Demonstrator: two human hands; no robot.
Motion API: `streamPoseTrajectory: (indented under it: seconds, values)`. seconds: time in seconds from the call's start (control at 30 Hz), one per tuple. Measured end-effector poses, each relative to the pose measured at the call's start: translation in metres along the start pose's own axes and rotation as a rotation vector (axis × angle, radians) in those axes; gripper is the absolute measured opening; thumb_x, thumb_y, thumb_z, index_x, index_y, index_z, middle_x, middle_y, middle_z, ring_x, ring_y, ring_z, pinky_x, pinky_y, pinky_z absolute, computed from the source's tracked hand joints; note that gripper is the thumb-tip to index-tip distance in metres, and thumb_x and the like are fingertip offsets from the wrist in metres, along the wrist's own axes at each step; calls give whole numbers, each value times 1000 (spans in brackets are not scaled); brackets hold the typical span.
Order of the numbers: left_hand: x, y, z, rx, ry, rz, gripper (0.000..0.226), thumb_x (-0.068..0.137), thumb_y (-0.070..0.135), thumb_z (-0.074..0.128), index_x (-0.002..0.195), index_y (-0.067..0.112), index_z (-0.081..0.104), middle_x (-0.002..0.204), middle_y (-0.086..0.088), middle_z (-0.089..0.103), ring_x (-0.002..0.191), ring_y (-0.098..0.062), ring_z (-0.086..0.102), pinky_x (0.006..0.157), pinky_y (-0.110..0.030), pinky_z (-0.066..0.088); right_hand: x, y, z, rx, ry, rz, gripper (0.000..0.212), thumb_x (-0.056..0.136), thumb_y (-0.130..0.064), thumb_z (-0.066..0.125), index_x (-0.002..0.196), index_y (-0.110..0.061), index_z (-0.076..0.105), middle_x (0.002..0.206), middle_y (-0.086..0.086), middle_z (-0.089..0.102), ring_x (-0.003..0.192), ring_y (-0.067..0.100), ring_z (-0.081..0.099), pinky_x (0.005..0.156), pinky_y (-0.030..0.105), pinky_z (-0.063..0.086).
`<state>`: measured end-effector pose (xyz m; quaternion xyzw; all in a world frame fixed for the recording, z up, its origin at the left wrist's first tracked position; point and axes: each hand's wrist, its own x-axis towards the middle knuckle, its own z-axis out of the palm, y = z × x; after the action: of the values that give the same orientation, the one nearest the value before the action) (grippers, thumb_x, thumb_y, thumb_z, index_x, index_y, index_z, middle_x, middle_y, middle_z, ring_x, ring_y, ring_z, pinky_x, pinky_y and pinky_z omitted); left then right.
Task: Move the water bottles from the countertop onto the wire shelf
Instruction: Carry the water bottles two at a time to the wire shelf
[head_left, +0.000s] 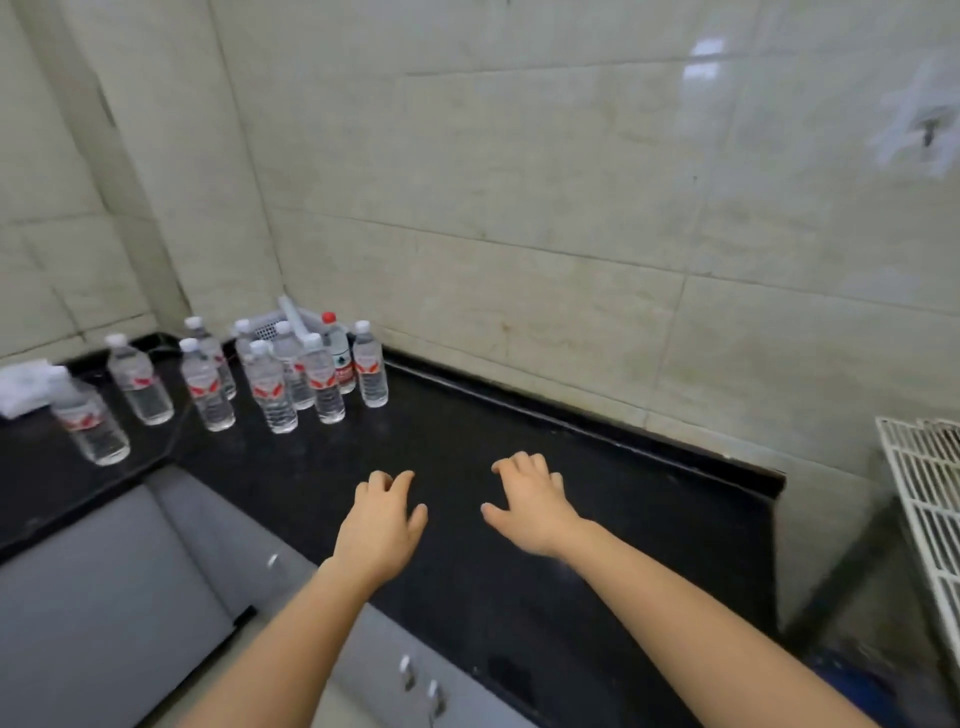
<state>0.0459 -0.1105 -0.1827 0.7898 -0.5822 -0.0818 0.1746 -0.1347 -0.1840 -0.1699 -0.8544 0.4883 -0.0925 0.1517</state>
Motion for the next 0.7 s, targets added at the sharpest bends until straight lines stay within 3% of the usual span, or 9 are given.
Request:
streamPoseTrajectory:
  seconds: [0.23,0.7]
  values:
    - [41,-90,-17,-49,-1,-155,55,96,36,42,146,16,31,141,-11,37,129,-29,35,100,-39,41,83,-71,41,-7,-89,-81,57,93,-38,52,141,-13,36,139,6,38,129,25,30,107,43,30]
    - [222,-211,-32,4,-64,-163,57,95,36,44,146,16,30,139,-9,38,129,-28,36,104,-40,41,304,-126,99,-53,-146,-35,59,92,-40,53,141,-13,36,138,7,41,129,27,33,103,44,33]
